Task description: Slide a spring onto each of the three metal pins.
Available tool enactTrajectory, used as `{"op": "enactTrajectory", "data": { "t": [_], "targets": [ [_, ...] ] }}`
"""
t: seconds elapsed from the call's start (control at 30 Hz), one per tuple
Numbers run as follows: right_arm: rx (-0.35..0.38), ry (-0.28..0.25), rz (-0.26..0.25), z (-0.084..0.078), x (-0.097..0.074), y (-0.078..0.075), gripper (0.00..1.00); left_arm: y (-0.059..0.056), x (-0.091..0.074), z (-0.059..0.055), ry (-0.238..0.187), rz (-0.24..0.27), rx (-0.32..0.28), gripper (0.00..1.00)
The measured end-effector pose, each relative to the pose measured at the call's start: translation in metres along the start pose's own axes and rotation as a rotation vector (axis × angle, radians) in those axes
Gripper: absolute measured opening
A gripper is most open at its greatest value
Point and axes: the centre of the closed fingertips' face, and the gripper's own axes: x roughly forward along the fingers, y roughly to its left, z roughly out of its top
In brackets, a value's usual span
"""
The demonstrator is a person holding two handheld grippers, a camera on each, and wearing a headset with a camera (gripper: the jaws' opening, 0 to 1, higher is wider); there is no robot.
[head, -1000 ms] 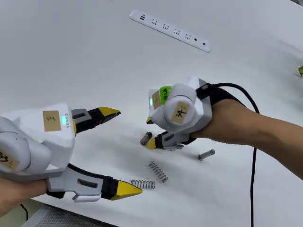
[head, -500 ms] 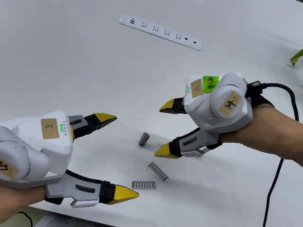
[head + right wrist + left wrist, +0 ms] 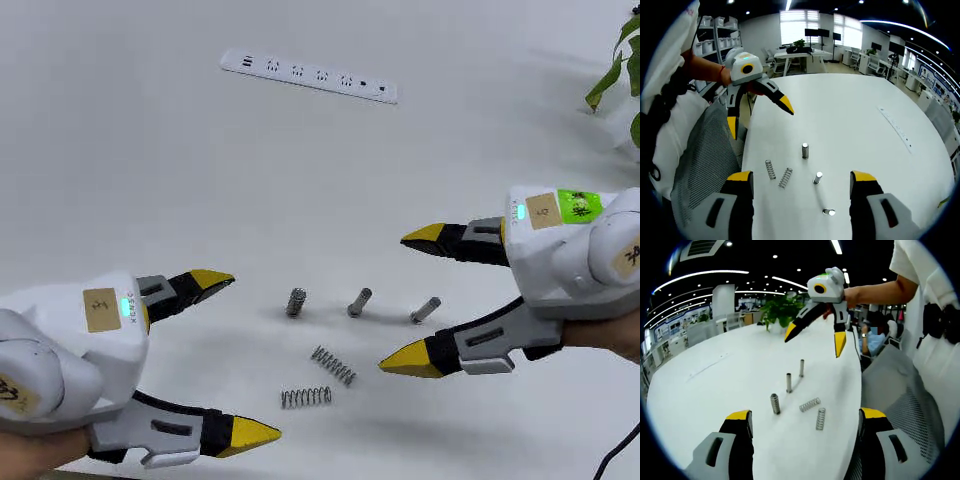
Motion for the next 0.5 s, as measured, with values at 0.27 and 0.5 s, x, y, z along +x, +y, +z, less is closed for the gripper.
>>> {"op": "enactTrajectory", "data": {
  "t": [0.27, 0.5],
  "targets": [
    [0.064, -0.081, -0.056, -0.031, -0.03, 0.005, 0.88, -0.006, 0.006, -0.008, 0.051, -0.033, 0.014, 0.87],
    [0.132, -0.121, -0.103, -0.054, -0.047, 0.009, 0.89, -0.008, 0.012, -0.025, 0.159, -0.045, 0.041, 0.72]
  ]
}}
